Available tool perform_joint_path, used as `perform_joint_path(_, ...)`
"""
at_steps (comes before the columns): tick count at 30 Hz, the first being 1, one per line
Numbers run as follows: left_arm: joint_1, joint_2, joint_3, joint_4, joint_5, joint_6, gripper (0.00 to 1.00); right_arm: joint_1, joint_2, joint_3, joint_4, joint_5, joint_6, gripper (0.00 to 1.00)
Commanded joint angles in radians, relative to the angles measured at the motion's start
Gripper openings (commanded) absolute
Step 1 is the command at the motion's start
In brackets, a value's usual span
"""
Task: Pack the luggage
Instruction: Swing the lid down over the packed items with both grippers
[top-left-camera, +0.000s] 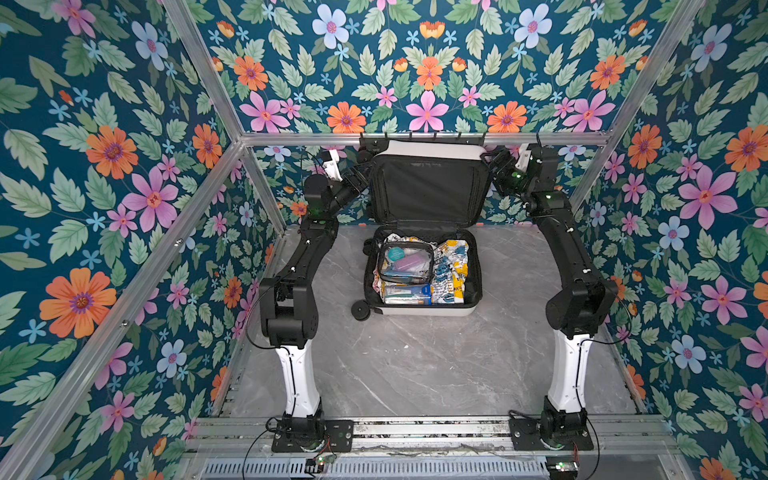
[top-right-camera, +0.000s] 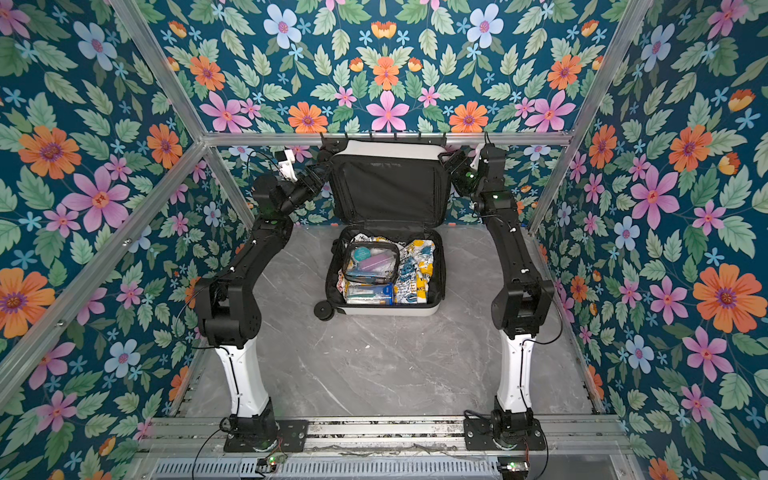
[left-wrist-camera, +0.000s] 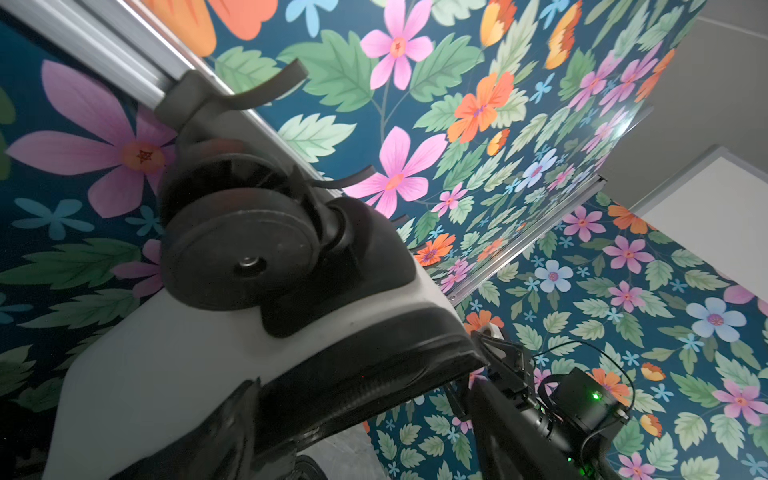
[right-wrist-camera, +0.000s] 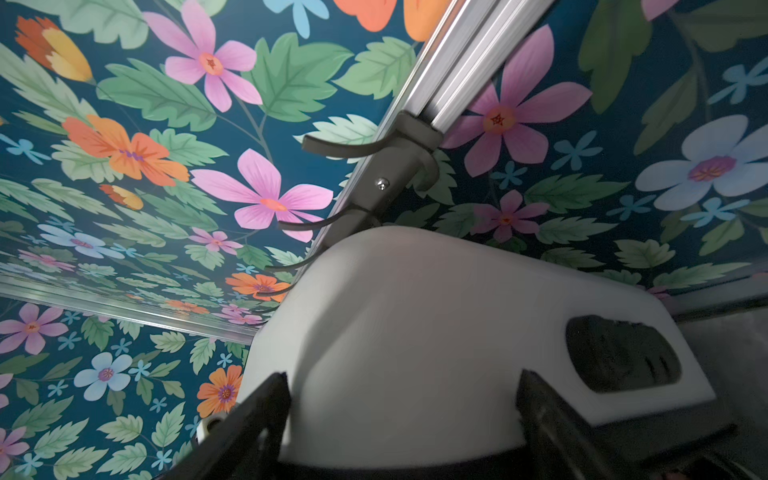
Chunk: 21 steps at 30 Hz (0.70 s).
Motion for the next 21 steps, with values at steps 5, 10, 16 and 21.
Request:
perform_joint_path(5,-0.003,-0.171,-0.237,0.205,0.024,-0.016,0.81,0.005,-0.241,-0.378,0.2,0.001,0.002,0.86)
perform_joint_path(10,-0.003,-0.396,-0.499,0.185,-0.005,0.008,0.77,0.005,-0.446,-0.702,0.304,0.036,-0.002,0.87)
perform_joint_path(16,-0.003,-0.766,-0.823,-0.083,-0.15,0.142,0.8,0.005,-0.668,-0.961,0.318,0.027,-0.004,0.88)
perform_joint_path(21,-0.002,-1.044,-0.924,-0.525,-0.259,0.282,0.8,0.007,-0.861,-1.134,0.217,0.042,-0.043,0.89)
